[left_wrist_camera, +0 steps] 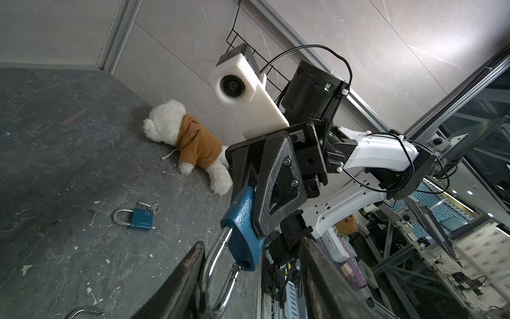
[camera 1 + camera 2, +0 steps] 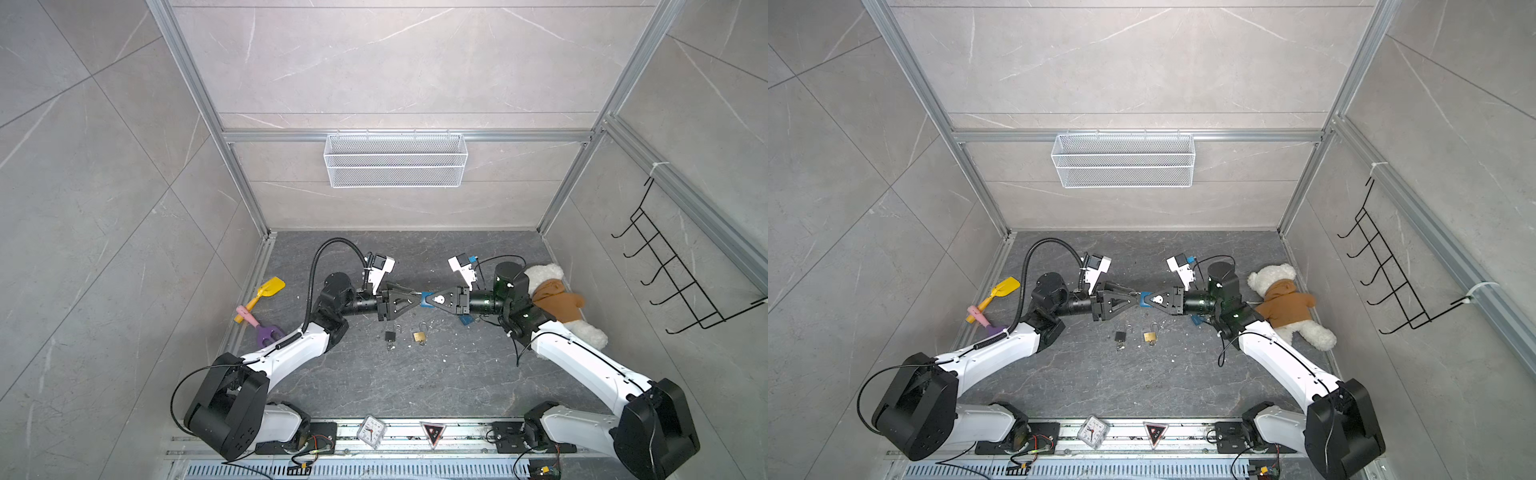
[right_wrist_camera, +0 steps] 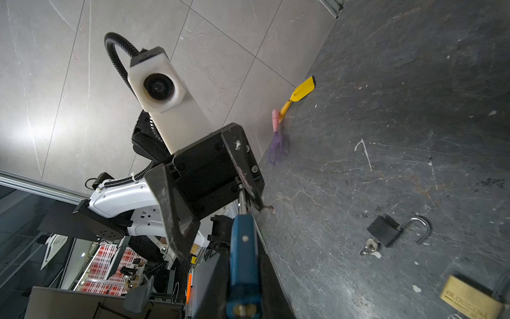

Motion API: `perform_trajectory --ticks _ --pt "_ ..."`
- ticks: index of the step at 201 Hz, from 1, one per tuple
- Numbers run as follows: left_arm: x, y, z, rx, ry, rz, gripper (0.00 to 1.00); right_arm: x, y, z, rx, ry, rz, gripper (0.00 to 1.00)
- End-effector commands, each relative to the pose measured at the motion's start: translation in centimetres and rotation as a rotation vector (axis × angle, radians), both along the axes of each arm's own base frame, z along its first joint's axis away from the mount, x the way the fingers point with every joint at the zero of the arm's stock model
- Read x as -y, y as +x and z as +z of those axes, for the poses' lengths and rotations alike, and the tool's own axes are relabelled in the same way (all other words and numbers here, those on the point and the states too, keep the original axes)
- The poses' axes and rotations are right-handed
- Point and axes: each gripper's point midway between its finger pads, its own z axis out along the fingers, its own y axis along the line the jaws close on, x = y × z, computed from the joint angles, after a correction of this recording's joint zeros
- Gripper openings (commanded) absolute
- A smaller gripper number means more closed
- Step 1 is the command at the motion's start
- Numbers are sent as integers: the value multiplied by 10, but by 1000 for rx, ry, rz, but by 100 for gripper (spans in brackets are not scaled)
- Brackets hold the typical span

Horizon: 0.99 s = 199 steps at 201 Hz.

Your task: Lock with the key

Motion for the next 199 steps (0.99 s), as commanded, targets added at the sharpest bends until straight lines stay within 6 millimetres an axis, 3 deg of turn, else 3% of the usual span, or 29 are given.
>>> perform_trajectory --ticks 1,150,167,199 --pt "1 -4 19 67 -28 -20 53 4 0 5 67 -12 -21 0" --pt "0 -1 11 43 -11 4 29 10 -2 10 113 -9 -45 0" --pt "0 -2 11 43 -10 3 19 10 -2 10 116 -8 -47 0" --pt "-1 -2 11 42 -8 6 11 10 -1 9 121 -12 -51 0"
